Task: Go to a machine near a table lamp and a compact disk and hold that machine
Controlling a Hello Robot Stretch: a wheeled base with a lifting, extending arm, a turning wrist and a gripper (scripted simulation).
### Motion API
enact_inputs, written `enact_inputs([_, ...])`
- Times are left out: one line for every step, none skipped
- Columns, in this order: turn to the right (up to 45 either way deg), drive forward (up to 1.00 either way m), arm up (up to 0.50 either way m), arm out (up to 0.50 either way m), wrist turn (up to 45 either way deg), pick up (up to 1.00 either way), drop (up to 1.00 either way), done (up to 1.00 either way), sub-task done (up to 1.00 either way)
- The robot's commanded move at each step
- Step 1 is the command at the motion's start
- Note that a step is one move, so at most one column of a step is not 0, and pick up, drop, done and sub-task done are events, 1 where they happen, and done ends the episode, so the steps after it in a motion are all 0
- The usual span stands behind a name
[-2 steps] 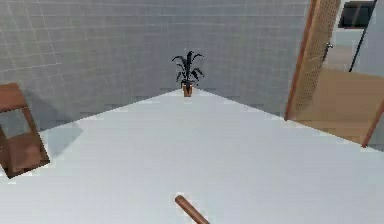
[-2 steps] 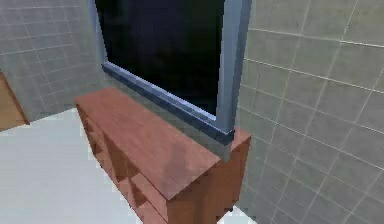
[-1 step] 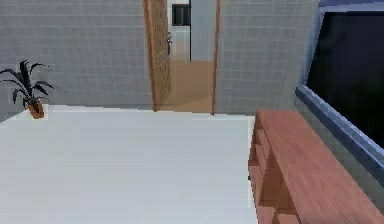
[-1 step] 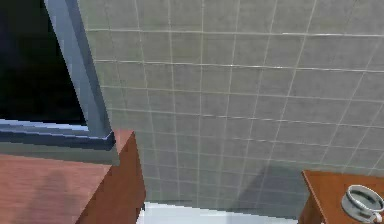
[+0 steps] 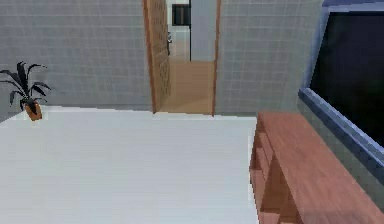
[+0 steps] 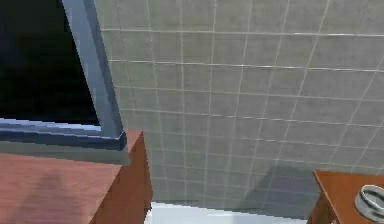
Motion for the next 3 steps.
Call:
enact_inputs([-45.0, 0.00, 0.00, 0.00, 0.0, 0.00, 0.00, 0.00, 0.00])
enact_inputs([-27.0, 0.00, 0.00, 0.00, 0.0, 0.00, 0.00, 0.00, 0.00])
enact_inputs([0.0, 1.00, 0.00, 0.00, 0.0, 0.00, 0.00, 0.00, 0.00])
